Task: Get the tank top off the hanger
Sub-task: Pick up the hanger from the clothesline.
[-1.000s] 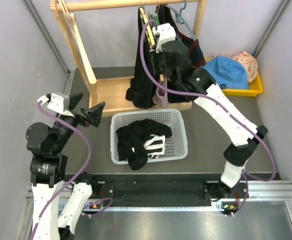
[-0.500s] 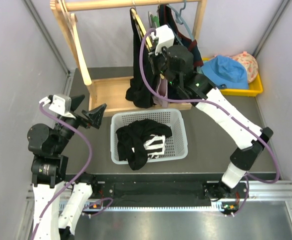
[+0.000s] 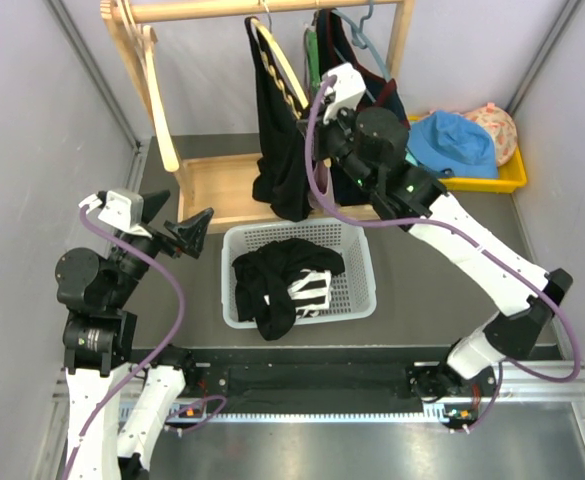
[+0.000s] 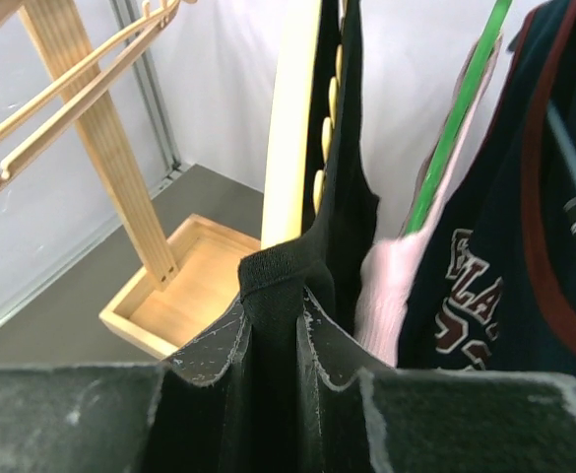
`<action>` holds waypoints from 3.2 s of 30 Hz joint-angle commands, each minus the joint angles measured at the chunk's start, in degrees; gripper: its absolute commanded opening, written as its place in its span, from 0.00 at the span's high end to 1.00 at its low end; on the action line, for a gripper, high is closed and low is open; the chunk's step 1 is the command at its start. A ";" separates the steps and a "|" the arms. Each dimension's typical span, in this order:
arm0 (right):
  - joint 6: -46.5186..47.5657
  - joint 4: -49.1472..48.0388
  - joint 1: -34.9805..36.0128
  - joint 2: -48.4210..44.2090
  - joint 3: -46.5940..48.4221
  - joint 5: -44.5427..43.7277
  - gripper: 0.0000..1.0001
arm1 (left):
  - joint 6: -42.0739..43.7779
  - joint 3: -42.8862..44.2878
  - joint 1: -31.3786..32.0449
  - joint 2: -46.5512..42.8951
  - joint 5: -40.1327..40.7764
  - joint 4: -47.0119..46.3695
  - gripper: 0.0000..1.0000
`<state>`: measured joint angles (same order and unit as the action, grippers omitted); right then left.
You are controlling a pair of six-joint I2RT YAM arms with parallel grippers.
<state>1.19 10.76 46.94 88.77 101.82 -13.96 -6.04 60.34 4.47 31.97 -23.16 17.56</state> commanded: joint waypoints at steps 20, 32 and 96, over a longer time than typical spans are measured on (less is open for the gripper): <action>-3.38 4.17 -0.18 -18.28 13.66 19.92 1.00 | -0.46 0.22 -0.08 -0.59 -1.01 -3.76 0.01; -6.03 11.56 -0.18 -23.11 21.58 24.85 1.00 | -0.72 0.31 -0.08 -0.41 -1.36 -4.29 0.01; -5.76 -6.01 -0.18 -19.61 28.96 28.81 1.00 | -3.36 -2.77 -0.08 -2.96 -2.33 -5.17 0.01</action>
<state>-4.73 17.04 46.96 66.94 126.93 14.04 -8.86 57.52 4.47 29.76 -24.88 14.94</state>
